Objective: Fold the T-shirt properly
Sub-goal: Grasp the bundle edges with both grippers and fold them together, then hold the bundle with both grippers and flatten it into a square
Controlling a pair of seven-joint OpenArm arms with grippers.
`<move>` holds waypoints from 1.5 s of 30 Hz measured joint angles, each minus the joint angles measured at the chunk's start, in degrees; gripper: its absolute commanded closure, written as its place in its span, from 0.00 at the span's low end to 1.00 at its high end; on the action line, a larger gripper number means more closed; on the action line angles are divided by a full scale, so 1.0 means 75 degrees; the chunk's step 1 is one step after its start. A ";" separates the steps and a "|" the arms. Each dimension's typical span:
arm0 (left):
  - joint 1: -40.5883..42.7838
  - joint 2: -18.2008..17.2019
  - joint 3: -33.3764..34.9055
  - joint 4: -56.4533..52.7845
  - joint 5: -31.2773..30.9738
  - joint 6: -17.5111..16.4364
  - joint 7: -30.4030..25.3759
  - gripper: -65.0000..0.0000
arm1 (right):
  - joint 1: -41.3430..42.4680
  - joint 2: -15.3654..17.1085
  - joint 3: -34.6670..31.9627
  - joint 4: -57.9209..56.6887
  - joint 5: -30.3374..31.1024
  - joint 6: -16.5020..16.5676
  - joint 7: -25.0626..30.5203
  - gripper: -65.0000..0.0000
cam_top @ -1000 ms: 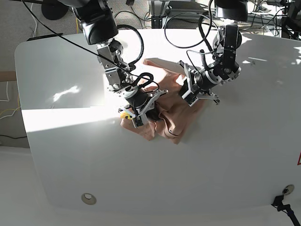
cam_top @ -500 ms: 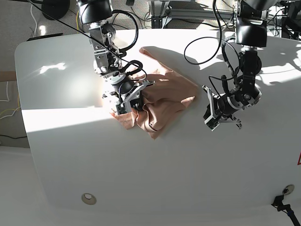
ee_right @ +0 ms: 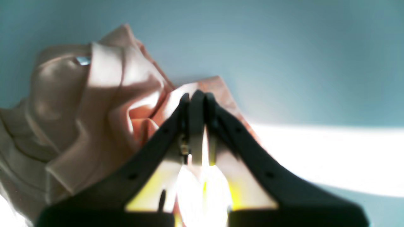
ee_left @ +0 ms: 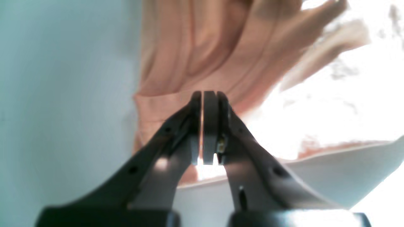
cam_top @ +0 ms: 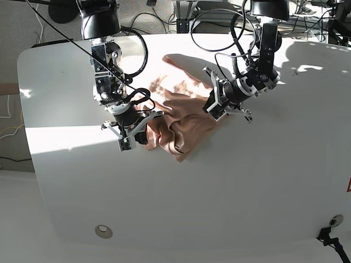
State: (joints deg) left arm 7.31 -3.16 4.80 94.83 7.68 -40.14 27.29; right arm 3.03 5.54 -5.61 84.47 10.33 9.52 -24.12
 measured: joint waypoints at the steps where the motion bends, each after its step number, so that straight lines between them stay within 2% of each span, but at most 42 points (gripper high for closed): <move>1: 0.0023 0.0020 0.0032 -0.0064 -0.0015 0.0000 -0.0061 1.00 | 0.0006 -0.0006 -0.0006 -0.0082 0.0026 0.0055 0.0003 1.00; 4: 0.0055 0.0105 0.0172 -0.0600 0.0020 0.0023 -0.0020 1.00 | -0.0006 -0.0015 -0.0041 -0.0388 0.0050 0.0134 0.0023 1.00; 6: -0.0041 0.0117 0.0254 -0.0903 -0.0117 0.0064 -0.0280 1.00 | -0.0111 0.0012 -0.0035 -0.0577 0.0058 0.0125 0.0338 1.00; 8: -0.0335 0.0119 0.0452 -0.1221 -0.0198 0.0076 -0.0423 1.00 | -0.0265 0.0038 -0.0020 -0.0729 0.0055 0.0070 0.0711 1.00; 12: -0.1093 0.0087 0.0516 -0.2159 -0.0425 -0.0067 -0.0644 1.00 | -0.0580 0.0047 0.0000 -0.0723 0.0052 0.0012 0.0927 1.00; 14: -0.1507 -0.0140 0.0551 -0.2591 -0.0571 -0.0233 -0.0761 1.00 | -0.0816 0.0047 0.0000 -0.0557 0.0055 -0.0012 0.0953 1.00; 22: -0.2428 -0.1093 0.0519 -0.3019 -0.0268 -0.0061 -0.0332 1.00 | -0.1361 -0.0023 -0.0020 0.0032 0.0134 0.0134 0.0868 1.00; 26: -0.2477 -0.1262 0.0513 -0.3025 -0.0105 -0.0020 -0.0157 1.00 | -0.1358 -0.0006 -0.0029 0.0032 0.0131 0.0131 0.0868 1.00; 29: -0.2396 -0.1247 0.0460 -0.2844 -0.0064 -0.0026 -0.0085 1.00 | -0.1405 0.0020 -0.0032 0.0245 0.0076 0.0117 0.0662 1.00; 32: -0.2259 -0.1174 -0.0233 -0.1883 -0.0073 -0.0017 -0.0047 1.00 | -0.1466 0.0076 -0.0009 0.1070 0.0015 0.0006 0.0539 1.00; 35: -0.1883 -0.1212 -0.0414 -0.1008 -0.0003 0.0090 -0.0035 1.00 | -0.1262 0.0061 -0.0003 0.1763 0.0032 0.0067 0.0265 1.00; 39: -0.0968 -0.0641 -0.0309 -0.0271 -0.0052 -0.0096 -0.0017 1.00 | -0.1067 -0.0131 -0.0047 0.2069 0.0055 0.0122 -0.0254 1.00; 41: -0.0664 -0.0379 -0.0312 -0.0125 -0.0044 -0.0044 -0.0029 1.00 | -0.1090 -0.0326 -0.0006 0.2057 0.0020 -0.0035 -0.0277 1.00; 43: -0.0431 -0.0277 -0.0189 -0.0114 0.0017 0.0003 -0.0012 1.00 | -0.1084 -0.0414 -0.0146 0.1883 0.0061 0.0134 -0.0195 1.00; 45: -0.0227 -0.0265 0.0061 -0.0117 0.0029 0.0029 -0.0009 1.00 | -0.1067 -0.0420 -0.0452 0.1425 0.0055 0.0099 -0.0204 1.00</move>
State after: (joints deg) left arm 5.61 -5.15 5.26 93.95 7.90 -39.92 27.22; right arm -4.97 2.39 -8.99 95.15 10.74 10.26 -25.65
